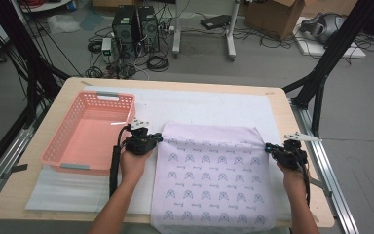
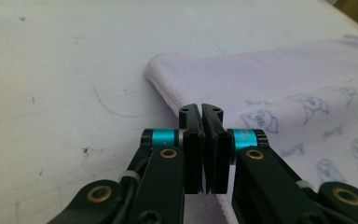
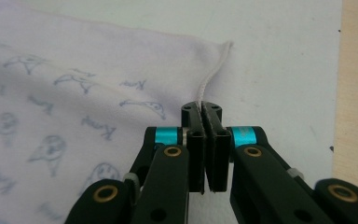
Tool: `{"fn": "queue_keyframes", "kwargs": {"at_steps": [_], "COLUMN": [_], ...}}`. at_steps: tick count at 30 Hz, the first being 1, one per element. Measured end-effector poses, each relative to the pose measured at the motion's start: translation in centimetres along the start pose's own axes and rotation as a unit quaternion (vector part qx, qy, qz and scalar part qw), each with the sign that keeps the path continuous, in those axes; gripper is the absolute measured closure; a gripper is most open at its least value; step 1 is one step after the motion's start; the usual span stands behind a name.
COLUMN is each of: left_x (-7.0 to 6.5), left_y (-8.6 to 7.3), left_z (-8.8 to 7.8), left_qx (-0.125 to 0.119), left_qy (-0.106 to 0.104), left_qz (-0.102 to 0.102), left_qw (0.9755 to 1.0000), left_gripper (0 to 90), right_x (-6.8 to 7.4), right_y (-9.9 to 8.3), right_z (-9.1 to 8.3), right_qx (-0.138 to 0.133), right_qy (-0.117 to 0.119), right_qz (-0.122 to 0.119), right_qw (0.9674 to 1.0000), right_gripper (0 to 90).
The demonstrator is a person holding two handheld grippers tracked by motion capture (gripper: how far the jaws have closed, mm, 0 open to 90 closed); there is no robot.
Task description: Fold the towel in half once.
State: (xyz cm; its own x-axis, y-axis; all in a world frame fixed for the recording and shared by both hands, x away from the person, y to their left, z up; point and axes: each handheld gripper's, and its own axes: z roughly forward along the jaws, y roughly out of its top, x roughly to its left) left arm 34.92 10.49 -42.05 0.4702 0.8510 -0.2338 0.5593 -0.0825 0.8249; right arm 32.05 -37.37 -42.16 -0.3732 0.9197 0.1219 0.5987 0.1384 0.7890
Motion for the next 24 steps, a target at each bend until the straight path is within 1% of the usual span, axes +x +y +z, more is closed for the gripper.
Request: {"fn": "queue_keyframes", "kwargs": {"at_steps": [2, 4, 5, 6, 8, 10, 12, 15, 17, 18, 19, 20, 22, 24], "left_x": [-0.4, -0.7, -0.8, -0.8, -0.8, -0.6, -0.6, -1.1, -1.6, -1.8, -2.0, -2.2, -2.4, -2.1], "left_y": [-0.1, -0.3, -0.5, -0.7, -1.3, -2.2, -3.0, -4.2, -4.8, -5.1, -5.4, -5.7, -6.2, -6.7], "left_z": [-0.6, -1.4, -1.8, -2.2, -3.1, -3.7, -4.4, -5.4, -5.9, -6.1, -6.3, -6.5, -6.8, -6.9], "left_qx": [-0.001, -0.006, -0.009, -0.013, -0.014, -0.007, -0.005, -0.002, 0.0, 0.001, 0.003, 0.006, 0.014, 0.021], "left_qy": [-0.005, -0.014, -0.019, -0.026, -0.043, -0.054, -0.061, -0.067, -0.072, -0.075, -0.078, -0.081, -0.085, -0.091], "left_qz": [0.009, 0.012, 0.01, 0.005, -0.005, -0.009, -0.011, -0.001, 0.007, 0.008, 0.01, 0.013, 0.016, 0.012], "left_qw": [0.9999, 0.9998, 0.9997, 0.9996, 0.999, 0.9985, 0.998, 0.9978, 0.9974, 0.9971, 0.9969, 0.9966, 0.9962, 0.9956], "left_gripper": [86.8, 86.8, 86.8, 86.7, 86.5, 86.4, 86.4, 86.2, 86.1, 86.1, 86.2, 86.2, 86.1, 85.0], "right_x": [0.0, 0.2, 0.3, 0.4, 0.7, 1.1, 1.4, 2.0, 2.4, 2.5, 2.6, 2.7, 2.8, 2.7], "right_y": [-0.3, -0.6, -0.7, -0.8, -1.1, -1.6, -2.2, -3.3, -3.9, -4.2, -4.5, -4.8, -5.4, -5.8], "right_z": [-0.7, -1.5, -1.8, -2.2, -2.9, -3.7, -4.5, -5.4, -5.8, -6.0, -6.2, -6.3, -6.5, -6.6], "right_qx": [-0.006, -0.013, -0.017, -0.018, -0.023, -0.021, -0.021, -0.019, -0.009, -0.009, -0.009, -0.003, 0.007, 0.013], "right_qy": [0.014, 0.021, 0.025, 0.03, 0.049, 0.048, 0.054, 0.062, 0.063, 0.063, 0.067, 0.067, 0.066, 0.067], "right_qz": [0.003, -0.002, -0.003, -0.003, -0.007, -0.018, -0.019, -0.025, -0.031, -0.034, -0.031, -0.034, -0.037, -0.033], "right_qw": [0.9999, 0.9997, 0.9996, 0.9994, 0.9985, 0.9985, 0.9981, 0.9976, 0.9975, 0.9974, 0.9972, 0.9972, 0.9971, 0.9971], "right_gripper": [88.6, 88.6, 88.6, 88.6, 88.4, 88.4, 88.5, 88.5, 88.4, 88.5, 88.4, 88.4, 88.5, 88.4]}}
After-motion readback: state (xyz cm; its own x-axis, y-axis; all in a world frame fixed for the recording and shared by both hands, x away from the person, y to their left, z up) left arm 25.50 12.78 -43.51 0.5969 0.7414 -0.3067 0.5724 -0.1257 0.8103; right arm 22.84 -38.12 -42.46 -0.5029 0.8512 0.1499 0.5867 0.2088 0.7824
